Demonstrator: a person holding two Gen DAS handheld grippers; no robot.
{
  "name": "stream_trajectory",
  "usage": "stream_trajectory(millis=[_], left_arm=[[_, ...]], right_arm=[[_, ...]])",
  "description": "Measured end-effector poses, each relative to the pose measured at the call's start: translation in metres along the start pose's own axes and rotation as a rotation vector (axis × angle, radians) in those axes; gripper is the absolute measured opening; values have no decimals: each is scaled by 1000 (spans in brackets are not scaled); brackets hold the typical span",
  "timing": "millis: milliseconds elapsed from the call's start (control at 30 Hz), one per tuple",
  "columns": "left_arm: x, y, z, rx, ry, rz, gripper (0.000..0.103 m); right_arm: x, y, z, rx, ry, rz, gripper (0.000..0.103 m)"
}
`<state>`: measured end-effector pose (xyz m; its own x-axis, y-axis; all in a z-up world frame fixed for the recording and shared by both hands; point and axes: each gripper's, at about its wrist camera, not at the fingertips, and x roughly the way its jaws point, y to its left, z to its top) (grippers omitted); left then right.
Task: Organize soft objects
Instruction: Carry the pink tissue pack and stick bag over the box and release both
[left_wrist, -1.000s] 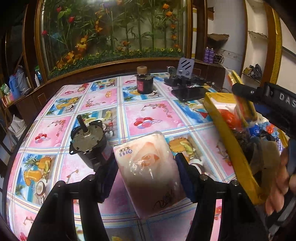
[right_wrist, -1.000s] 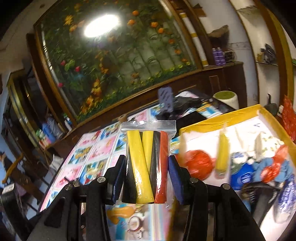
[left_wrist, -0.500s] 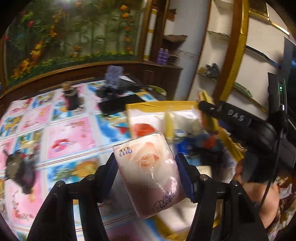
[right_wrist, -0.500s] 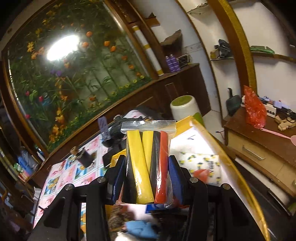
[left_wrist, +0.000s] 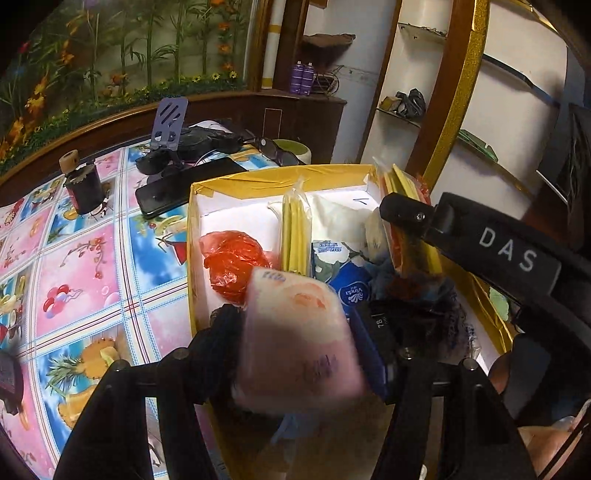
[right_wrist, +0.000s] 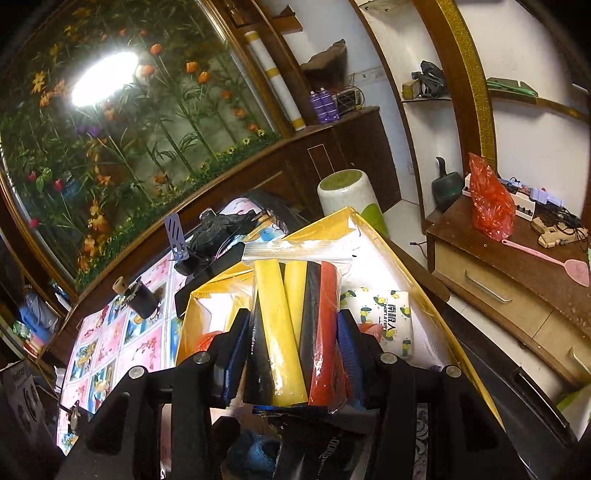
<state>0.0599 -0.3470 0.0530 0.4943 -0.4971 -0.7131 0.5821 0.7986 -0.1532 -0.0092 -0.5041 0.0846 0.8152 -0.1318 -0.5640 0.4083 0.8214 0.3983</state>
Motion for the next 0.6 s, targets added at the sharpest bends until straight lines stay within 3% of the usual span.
stream_trajectory(millis=[133,400,600], left_arm=[[-7,3,0,-23,-40,-8,78],[-38,1,-13,-1,-130,24,78],[-70,10,-41,36,-157,47,79]], right_arm=[[-7,3,-1,-3,-39,9,67],[-55,0,-11,-2,-269,51,71],[-90,-7,-36,-5,-348,64,74]])
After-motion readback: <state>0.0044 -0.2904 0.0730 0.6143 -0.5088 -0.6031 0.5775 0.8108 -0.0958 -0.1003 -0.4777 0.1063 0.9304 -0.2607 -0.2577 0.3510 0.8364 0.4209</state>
